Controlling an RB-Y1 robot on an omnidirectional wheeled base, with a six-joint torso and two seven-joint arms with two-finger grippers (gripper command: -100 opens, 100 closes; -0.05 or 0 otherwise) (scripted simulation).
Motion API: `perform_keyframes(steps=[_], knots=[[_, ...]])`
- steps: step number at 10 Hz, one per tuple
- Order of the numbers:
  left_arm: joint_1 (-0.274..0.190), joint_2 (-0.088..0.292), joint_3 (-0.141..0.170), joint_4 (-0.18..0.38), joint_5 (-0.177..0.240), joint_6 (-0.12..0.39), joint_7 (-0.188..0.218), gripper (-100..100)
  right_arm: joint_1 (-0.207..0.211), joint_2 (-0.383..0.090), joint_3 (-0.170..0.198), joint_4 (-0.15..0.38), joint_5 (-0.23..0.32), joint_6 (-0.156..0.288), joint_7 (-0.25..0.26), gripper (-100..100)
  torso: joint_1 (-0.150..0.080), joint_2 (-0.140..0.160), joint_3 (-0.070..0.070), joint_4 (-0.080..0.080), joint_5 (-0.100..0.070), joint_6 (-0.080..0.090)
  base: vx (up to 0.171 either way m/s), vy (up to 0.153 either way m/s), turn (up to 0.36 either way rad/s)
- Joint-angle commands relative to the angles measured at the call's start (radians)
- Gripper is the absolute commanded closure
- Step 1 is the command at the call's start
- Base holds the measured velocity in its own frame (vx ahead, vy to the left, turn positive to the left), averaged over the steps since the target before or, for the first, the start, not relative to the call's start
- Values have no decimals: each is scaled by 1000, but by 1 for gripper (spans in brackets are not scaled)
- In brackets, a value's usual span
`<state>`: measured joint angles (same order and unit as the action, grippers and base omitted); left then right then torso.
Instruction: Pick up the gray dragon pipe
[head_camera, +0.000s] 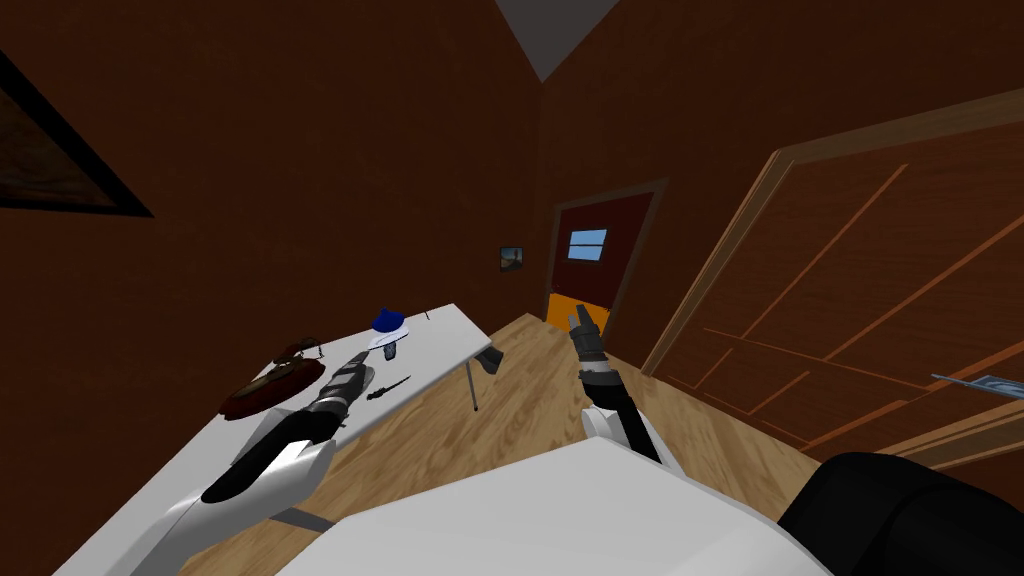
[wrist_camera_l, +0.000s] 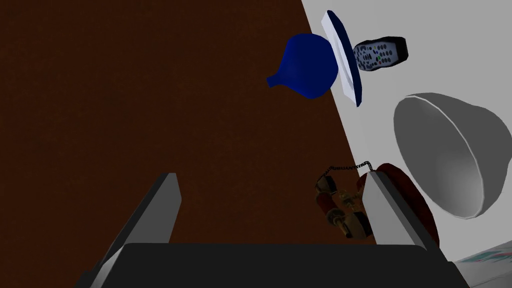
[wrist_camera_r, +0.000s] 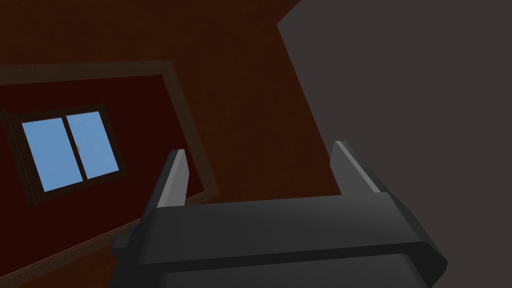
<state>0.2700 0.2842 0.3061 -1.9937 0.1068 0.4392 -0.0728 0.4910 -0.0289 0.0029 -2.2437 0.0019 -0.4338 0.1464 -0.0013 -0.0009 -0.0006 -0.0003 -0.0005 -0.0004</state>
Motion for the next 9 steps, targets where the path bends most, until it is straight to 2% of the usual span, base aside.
perform_keyframes(steps=[1,3,4,5,6,7,8,9], knots=[[-19,13,17,24,16,50,8,-100,0,0,0,0,0,0,0,0,0,0,0,0,0,0,34,-38,-43],[-19,13,17,24,16,82,8,-100,0,0,0,0,0,0,0,0,-1,-1,0,0,0,0,23,-34,-9],[-40,22,32,47,29,123,16,-100,0,0,0,0,0,0,0,0,0,0,0,0,0,0,31,-32,-40],[-40,22,32,47,29,146,16,-100,0,0,0,0,0,0,0,0,0,-1,0,0,0,0,35,-38,-22],[-40,22,32,47,29,153,16,-100,0,0,0,0,0,0,0,0,-1,-1,-1,0,0,0,17,-24,9],[-61,30,46,71,41,192,26,-100,0,0,0,0,0,0,0,0,0,0,0,0,0,0,29,-38,-37],[-61,30,46,71,41,219,26,-100,0,0,0,0,0,0,0,0,-1,0,0,0,0,0,34,-34,-18],[-61,30,46,71,41,225,26,-100,0,0,0,0,0,0,0,0,0,-1,0,0,0,0,19,-15,2]])
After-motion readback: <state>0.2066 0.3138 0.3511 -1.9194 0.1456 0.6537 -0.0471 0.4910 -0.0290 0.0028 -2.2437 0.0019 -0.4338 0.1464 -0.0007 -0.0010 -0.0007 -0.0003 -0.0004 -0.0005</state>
